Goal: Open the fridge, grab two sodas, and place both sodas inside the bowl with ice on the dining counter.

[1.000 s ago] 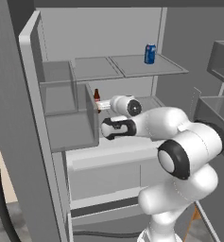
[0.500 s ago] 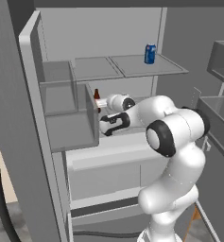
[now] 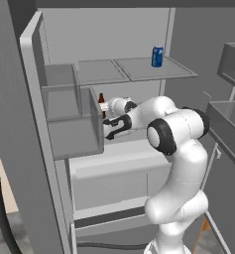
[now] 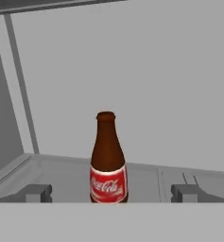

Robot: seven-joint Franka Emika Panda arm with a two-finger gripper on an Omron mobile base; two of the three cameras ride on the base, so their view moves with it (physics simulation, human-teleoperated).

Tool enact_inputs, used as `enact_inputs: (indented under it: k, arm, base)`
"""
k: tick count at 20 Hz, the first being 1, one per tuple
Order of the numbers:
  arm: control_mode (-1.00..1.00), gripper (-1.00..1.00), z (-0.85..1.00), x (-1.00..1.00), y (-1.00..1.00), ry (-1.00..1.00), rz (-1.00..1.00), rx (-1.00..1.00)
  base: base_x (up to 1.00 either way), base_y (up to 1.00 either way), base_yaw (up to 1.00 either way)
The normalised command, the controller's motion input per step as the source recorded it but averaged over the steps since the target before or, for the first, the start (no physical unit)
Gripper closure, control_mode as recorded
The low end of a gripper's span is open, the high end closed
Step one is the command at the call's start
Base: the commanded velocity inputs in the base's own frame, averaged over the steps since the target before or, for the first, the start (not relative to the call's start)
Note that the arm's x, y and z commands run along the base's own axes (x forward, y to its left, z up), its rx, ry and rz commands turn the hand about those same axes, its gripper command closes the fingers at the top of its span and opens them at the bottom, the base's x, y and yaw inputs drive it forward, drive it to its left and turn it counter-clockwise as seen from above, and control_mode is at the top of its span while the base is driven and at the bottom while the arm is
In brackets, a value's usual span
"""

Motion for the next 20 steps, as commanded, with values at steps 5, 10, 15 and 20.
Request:
enact_inputs:
  k: [5,10,15,20]
  arm:
    - [-1.0,-1.0,0.0,0.12,0.15,0.0,-0.01,0.0]
    - [-1.0,-1.0,-0.01,0.23,0.19,0.0,-0.01,0.0]
    - [-1.0,-1.0,-0.06,0.21,0.18,0.0,0.0,0.0]
    - [-1.0,-1.0,-0.13,0.2,0.09,0.0,0.0,0.0]
  base:
    - [0.0,0.0,0.0]
    - [0.0,0.0,0.0]
    - [0.0,0.0,0.0]
    - [0.0,0.0,0.0]
